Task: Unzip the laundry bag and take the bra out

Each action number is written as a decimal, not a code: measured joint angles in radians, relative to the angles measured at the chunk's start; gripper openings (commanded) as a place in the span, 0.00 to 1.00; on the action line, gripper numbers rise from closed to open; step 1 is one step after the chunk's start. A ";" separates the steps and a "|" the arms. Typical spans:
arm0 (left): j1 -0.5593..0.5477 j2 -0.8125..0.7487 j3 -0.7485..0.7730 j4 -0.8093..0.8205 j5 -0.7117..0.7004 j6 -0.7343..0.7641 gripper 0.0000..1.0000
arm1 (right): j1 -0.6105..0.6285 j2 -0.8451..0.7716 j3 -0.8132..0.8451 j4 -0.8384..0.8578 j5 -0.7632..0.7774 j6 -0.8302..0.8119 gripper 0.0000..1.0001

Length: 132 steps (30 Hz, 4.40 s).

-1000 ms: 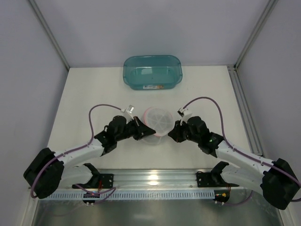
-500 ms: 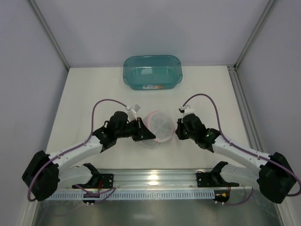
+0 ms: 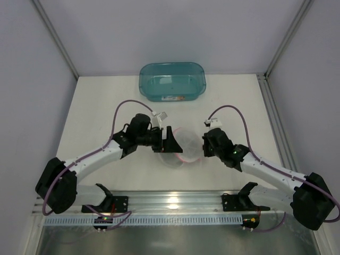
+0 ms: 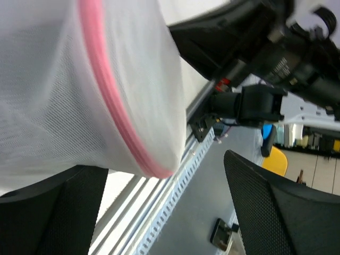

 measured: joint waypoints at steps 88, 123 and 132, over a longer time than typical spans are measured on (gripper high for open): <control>-0.331 -0.414 -0.280 -0.105 -1.022 -0.503 0.00 | 0.133 -0.132 0.003 -0.079 -0.360 0.079 0.04; 0.001 -0.059 -0.078 -0.032 -0.396 -0.068 0.00 | 0.183 -0.239 -0.055 -0.071 -0.280 0.028 0.57; 0.020 -0.047 -0.070 -0.022 -0.367 -0.075 0.00 | 0.217 -0.089 -0.089 0.037 -0.261 0.036 0.47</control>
